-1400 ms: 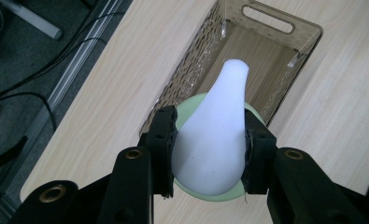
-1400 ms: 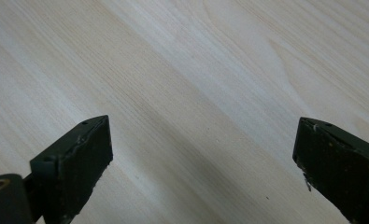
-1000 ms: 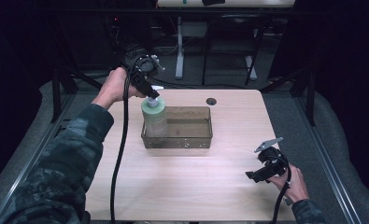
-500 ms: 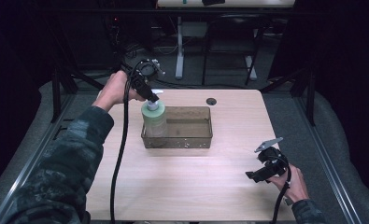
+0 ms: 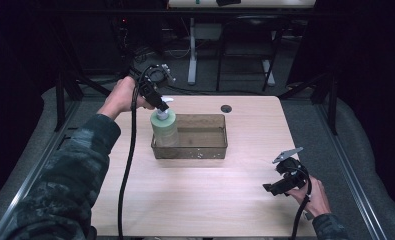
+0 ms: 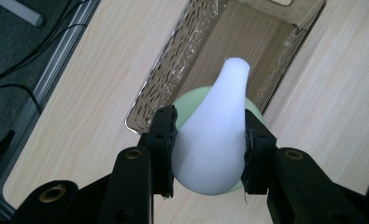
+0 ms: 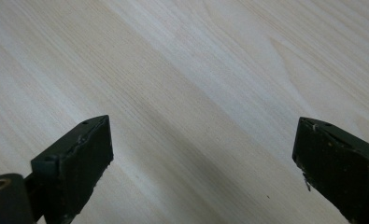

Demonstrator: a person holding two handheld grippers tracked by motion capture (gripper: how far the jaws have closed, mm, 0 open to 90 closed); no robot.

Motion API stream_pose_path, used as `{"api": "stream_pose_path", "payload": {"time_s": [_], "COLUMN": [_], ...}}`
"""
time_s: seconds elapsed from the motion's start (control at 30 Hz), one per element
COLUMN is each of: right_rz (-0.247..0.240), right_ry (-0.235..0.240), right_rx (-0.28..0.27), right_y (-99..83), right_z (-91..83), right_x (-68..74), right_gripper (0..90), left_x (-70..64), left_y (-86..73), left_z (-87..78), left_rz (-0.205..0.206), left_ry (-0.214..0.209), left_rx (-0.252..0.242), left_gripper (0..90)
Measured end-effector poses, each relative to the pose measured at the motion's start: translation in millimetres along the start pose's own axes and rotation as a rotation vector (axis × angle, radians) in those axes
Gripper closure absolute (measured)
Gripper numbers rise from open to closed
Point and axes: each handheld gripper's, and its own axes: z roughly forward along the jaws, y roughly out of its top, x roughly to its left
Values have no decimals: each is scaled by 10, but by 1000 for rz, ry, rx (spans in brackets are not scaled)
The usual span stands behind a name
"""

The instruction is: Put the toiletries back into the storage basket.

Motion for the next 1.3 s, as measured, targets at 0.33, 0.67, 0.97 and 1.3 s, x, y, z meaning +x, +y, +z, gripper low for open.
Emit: {"api": "stream_pose_path", "payload": {"time_s": [0.33, 0.67, 0.97, 1.3], "right_rz": [-1, -1, 4, 4], "right_ry": [0, 2, 3, 7], "right_rx": [0, -1, 2, 2], "right_y": [4, 7, 9, 7], "right_z": [-5, -5, 3, 2], "right_x": [9, 8, 17, 15], "right_gripper": [49, 49, 50, 50], "left_x": [52, 46, 2, -33], "left_y": [-45, -50, -50, -167], "left_z": [6, 29, -29, -169], "left_rz": [-43, -80, -113, -149], "left_ry": [-27, -55, -32, 6], "left_rx": [-19, -59, -119, -184], "left_gripper": [628, 518, 197, 109]}}
